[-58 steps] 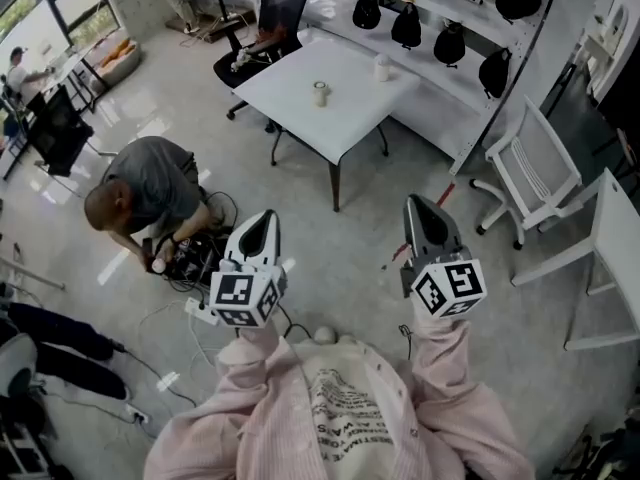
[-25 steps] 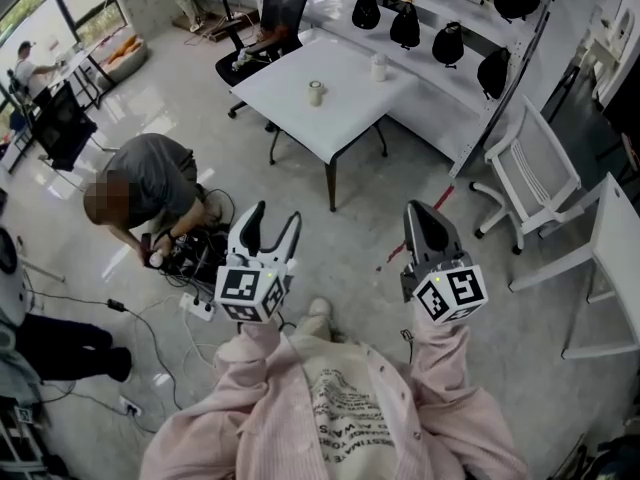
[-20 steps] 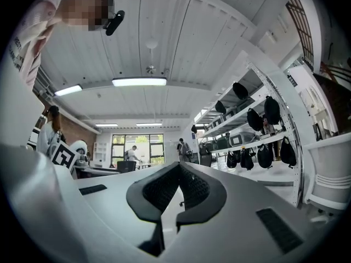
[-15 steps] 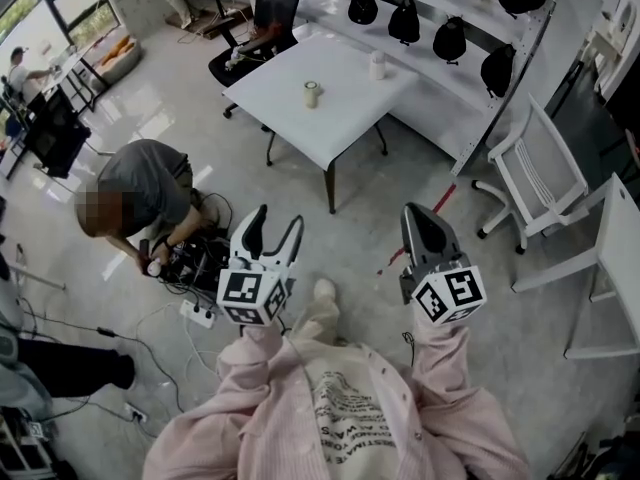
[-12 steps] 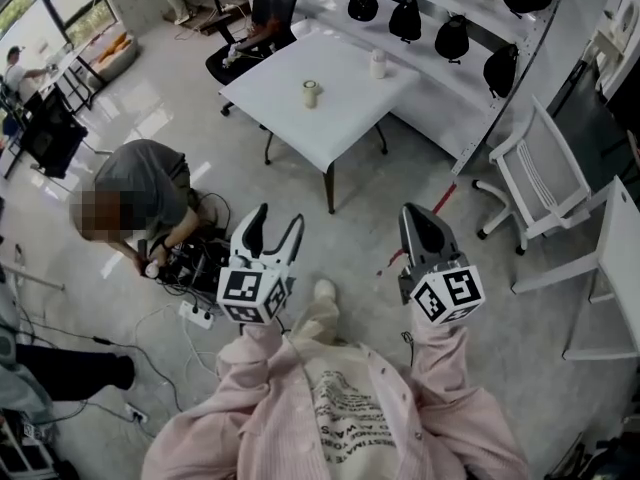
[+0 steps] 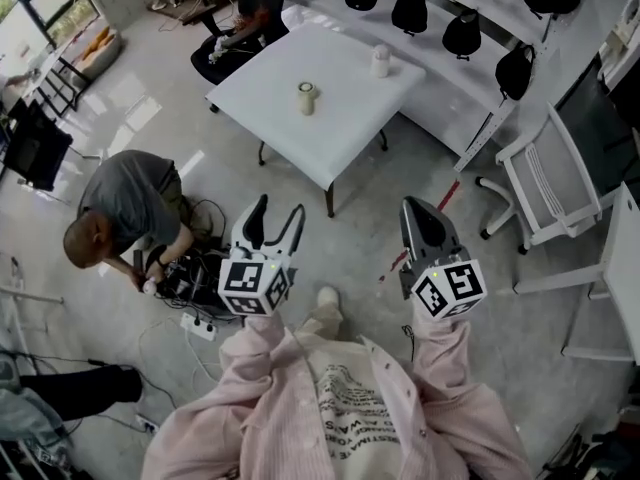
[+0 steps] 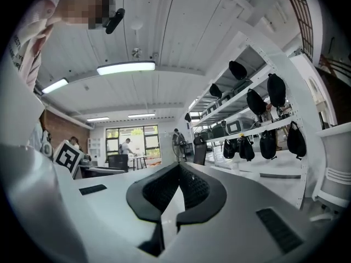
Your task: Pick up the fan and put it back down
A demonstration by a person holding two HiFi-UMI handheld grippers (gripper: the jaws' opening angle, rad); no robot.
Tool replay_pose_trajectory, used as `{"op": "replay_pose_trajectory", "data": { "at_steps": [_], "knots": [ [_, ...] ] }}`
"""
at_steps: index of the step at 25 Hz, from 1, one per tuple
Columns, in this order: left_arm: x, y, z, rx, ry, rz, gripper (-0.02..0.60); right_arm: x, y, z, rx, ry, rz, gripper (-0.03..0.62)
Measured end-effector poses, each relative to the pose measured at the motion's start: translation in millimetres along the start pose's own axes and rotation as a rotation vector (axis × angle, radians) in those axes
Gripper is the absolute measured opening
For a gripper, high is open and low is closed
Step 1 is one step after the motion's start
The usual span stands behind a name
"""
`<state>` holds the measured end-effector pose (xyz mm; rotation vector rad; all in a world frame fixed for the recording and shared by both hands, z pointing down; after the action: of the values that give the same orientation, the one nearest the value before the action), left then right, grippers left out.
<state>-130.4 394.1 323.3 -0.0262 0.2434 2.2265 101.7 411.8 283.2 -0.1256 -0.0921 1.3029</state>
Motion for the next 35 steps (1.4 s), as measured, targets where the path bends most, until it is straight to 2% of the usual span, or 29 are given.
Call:
{"op": "replay_pose_trajectory", "data": {
  "at_steps": [5,11,23,35],
  "knots": [
    [-50.4,52.4,-11.4,0.016,0.003,0.003,0.265,-64.9,-7.3,1.2,0.003,0.02,0.021,0.0],
    [-128.5,97.3,-30.1,0.035,0.025,0.023,0.267,-146.3,-39.6,-3.0,-0.012,0.052,0.042,0.0],
    [-175.4,163.8,-19.9,0.067,0.06,0.002,0.267,-232.3,-46.4,20.0,-0.037,0.086,0.042,0.0],
    [-271.8,237.0,-14.1,0.109,0.091,-0.052,0.267,-364.2,-89.6,27.6,-0.038,0.105,-0.007,0.0]
  ]
}}
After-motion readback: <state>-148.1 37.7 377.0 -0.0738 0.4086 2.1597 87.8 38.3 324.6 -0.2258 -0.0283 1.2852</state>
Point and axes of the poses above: the fingertips, and each gripper's own axes: x backward along the fingers, y to its left, z out of its underside, the point moved 2 cm from there along x, backward along the fingers, and after that the axes turned 13 degrees about z, right-handed, at the moved point
